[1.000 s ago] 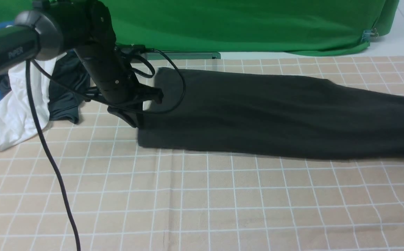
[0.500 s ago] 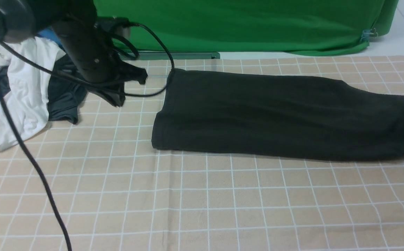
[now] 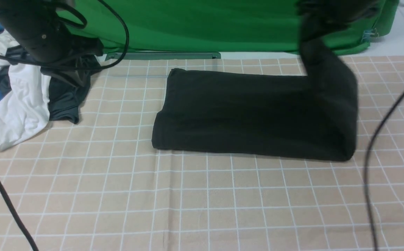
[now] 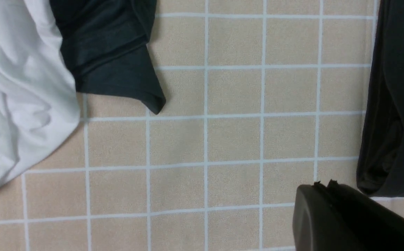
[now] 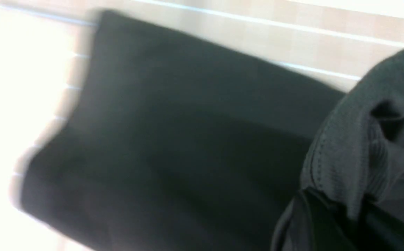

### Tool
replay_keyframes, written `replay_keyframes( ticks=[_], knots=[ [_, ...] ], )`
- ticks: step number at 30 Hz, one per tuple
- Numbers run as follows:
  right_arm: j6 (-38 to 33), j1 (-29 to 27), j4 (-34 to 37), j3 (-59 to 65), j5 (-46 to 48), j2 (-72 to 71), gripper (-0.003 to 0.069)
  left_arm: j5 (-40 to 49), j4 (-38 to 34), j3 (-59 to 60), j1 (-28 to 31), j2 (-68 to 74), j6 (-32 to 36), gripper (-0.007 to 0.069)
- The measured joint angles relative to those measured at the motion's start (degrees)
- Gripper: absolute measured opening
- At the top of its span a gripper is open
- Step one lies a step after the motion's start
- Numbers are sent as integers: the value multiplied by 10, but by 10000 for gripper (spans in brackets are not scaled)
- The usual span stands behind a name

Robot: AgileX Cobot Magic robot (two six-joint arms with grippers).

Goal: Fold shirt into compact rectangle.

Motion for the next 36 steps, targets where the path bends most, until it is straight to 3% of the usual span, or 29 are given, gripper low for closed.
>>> replay_keyframes(
  ticks=[8, 13, 16, 20, 24, 28, 30, 31, 32, 34, 36],
  knots=[
    [10, 133, 47, 0, -141, 70, 102, -4, -36, 0, 0, 0, 23, 19],
    [27, 173, 51, 0, -212, 114, 136, -4, -36, 0, 0, 0, 31, 19],
    [41, 185, 52, 0, -248, 139, 246, -4, -36, 0, 0, 0, 34, 19],
    [41, 191, 56, 0, -258, 153, 464, -4, -37, 0, 0, 0, 36, 19],
    [9, 187, 42, -11, -201, 146, 541, -10, -41, 0, 0, 0, 44, 19],
    [-3, 167, -17, -35, -96, 116, 453, -25, -80, 1, 0, 0, 73, 19],
    [-5, 146, -50, -51, -31, 96, 316, -38, -121, 1, -2, 1, 101, 19],
    [-5, 144, -56, -52, -19, 95, 286, -40, -125, 1, -3, 1, 103, 19],
    [-5, 127, -75, -60, 26, 82, 173, -52, -147, 1, -11, 4, 114, 19],
    [-5, 103, -89, -62, 66, 73, 68, -67, -160, 1, -30, 15, 125, 19],
    [-5, 90, -92, -55, 76, 68, 46, -80, -165, 1, -51, 27, 136, 19]
  ],
)
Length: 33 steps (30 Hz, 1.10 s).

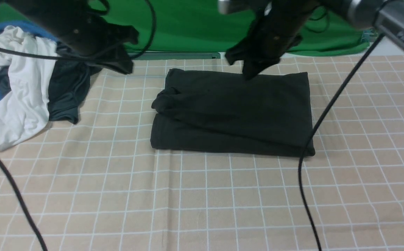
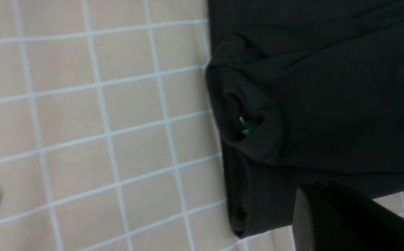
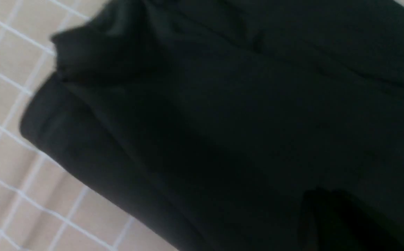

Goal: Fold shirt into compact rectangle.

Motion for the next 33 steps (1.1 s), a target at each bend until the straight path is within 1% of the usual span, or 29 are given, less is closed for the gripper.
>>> replay_keyframes(
  ticks=[1, 2, 3, 6, 8, 11, 15, 17, 21, 23, 27, 33],
  knots=[
    [0, -10, -2, 11, 6, -3, 41, -11, -2, 0, -18, 9, 3, 19],
    [0, -12, -3, 15, 7, -4, 41, -13, -2, 0, -20, 13, 4, 19],
    [-1, -18, -6, 38, 10, -10, 40, -37, -5, 0, -44, 29, 9, 19],
    [-11, -20, -20, 94, 12, -21, 39, -64, -7, 0, -71, 62, 9, 19],
    [-13, -20, -26, 120, 14, -24, 39, -78, -9, 0, -79, 77, 8, 19],
    [-15, -22, -35, 169, 15, -26, 38, -87, -9, 0, -80, 107, -3, 19],
    [-15, -32, -39, 211, 12, -26, 38, -61, 7, 0, -80, 132, -13, 19],
    [-15, -41, -45, 248, 5, -27, 38, -33, 43, 1, -80, 147, -46, 19],
    [-14, -58, -37, 304, -23, -31, 38, -11, 76, 1, -80, 154, -82, 19],
    [-14, -65, -26, 320, -39, -39, 38, -6, 77, 1, -80, 155, -87, 19],
    [-15, -73, -17, 327, -42, -45, 38, 7, 82, 0, -80, 147, -91, 19],
    [-21, -87, -36, 335, -36, -76, 38, 26, 103, 0, -65, 90, -100, 19]
  ],
)
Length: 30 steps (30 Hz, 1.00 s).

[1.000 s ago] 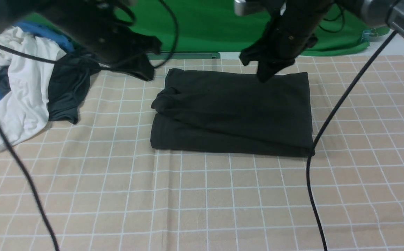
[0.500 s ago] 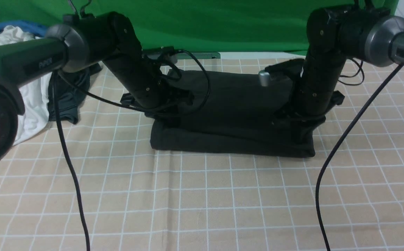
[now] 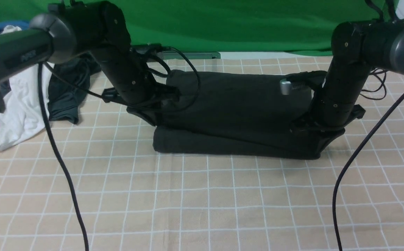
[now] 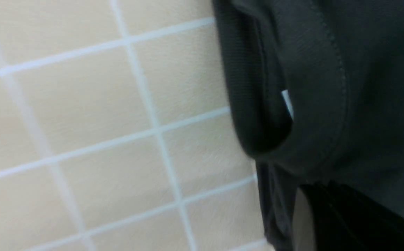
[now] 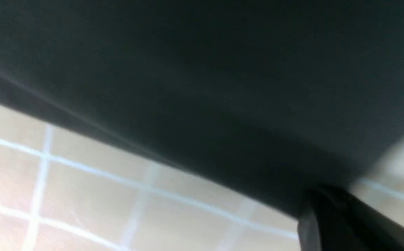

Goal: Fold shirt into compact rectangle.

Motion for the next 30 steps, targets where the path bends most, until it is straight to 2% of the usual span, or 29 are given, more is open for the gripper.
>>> replay_keyframes(
  ticks=[6, 10, 12, 13, 15, 16, 17, 21, 24, 27, 28, 30],
  knots=[
    [-18, -18, -12, 0, 18, -57, 41, 34, 0, 0, 10, -53, -8, 19],
    [-27, -20, -12, 0, 22, -65, 52, 54, 7, 0, -4, -47, -8, 28],
    [-31, -20, -11, 0, 21, -65, 55, 50, 13, 0, -13, -35, -8, 84],
    [-32, -20, -10, 0, 21, -65, 55, 50, 13, 0, -13, -34, -8, 84],
    [-36, -20, -5, 0, 19, -65, 57, 36, 15, 0, -22, -15, -8, 191],
    [-36, -20, -4, 0, 19, -65, 58, 35, 15, 0, -22, -13, -8, 211],
    [-36, -20, -2, 0, 18, -65, 59, 31, 15, 0, -24, -2, -8, 288],
    [-36, -20, -1, 0, 12, -65, 78, 26, 17, 0, -25, 31, -10, 503],
    [-36, -20, -1, 0, -4, -65, 120, 25, 12, 0, -25, 54, -6, 598],
    [-36, -20, 0, 0, -12, -65, 173, 25, -5, 0, -25, 65, 10, 612],
    [-36, -20, 0, 0, -14, -65, 203, 27, -17, 0, -25, 69, 17, 589],
    [-36, -20, 0, 0, -15, -65, 248, 33, -31, -1, -25, 71, 23, 478]
  ],
)
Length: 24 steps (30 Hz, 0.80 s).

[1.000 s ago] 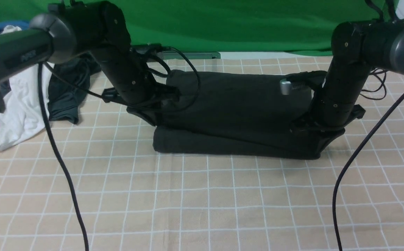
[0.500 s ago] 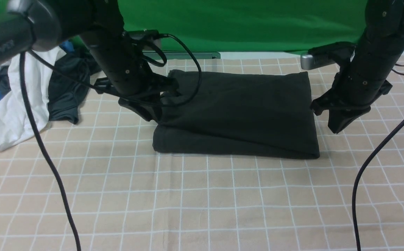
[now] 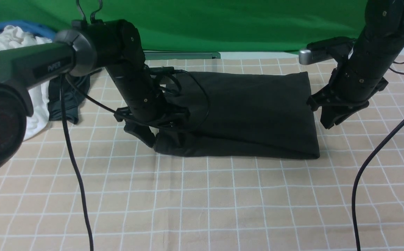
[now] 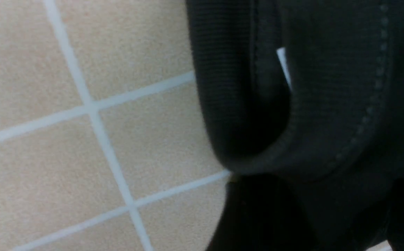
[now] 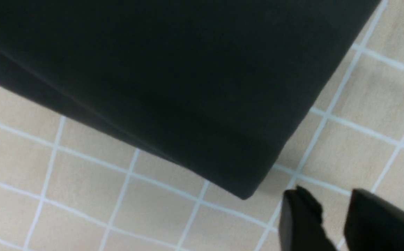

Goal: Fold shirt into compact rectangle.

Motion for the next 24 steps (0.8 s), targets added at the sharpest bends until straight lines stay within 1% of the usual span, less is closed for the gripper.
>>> replay_keyframes(
  ticks=[2, 4, 5, 6, 8, 10, 13, 14, 15, 17, 21, 24],
  knots=[
    [0, 0, 0, 0, 0, 0, 258, 5, -10, -1, 0, 1, 6, 335],
    [0, 0, 0, 0, 0, 1, 260, 8, -17, -1, 0, 1, 18, 161],
    [0, 0, 0, 0, 0, 1, 260, 9, -17, -3, 0, 1, 21, 120],
    [0, 0, 0, 0, 0, 1, 260, 12, -17, -3, 0, 1, 24, 102],
    [0, -2, 1, 0, 2, 1, 267, 16, -17, -3, 0, 1, 26, 106],
    [0, -8, 16, 0, 4, 1, 309, 27, -7, -3, 0, -5, 21, 107],
    [-9, -19, 61, 0, 6, 8, 407, 41, 23, -1, -2, -23, 7, 107],
    [-11, -21, 71, 0, 7, 11, 427, 43, 28, -1, -2, -28, 3, 107],
    [-16, -23, 85, 0, 8, 19, 461, 44, 35, -1, -2, -37, -1, 107],
    [-18, -23, 99, 0, 10, 34, 500, 48, 42, -1, -2, -47, -5, 107],
    [-24, -21, 137, 0, 10, 70, 522, 51, 46, -1, -2, -50, -9, 107],
    [-33, -16, 157, 0, 1, 95, 521, 52, 46, -1, -2, -49, -13, 107]
  ],
)
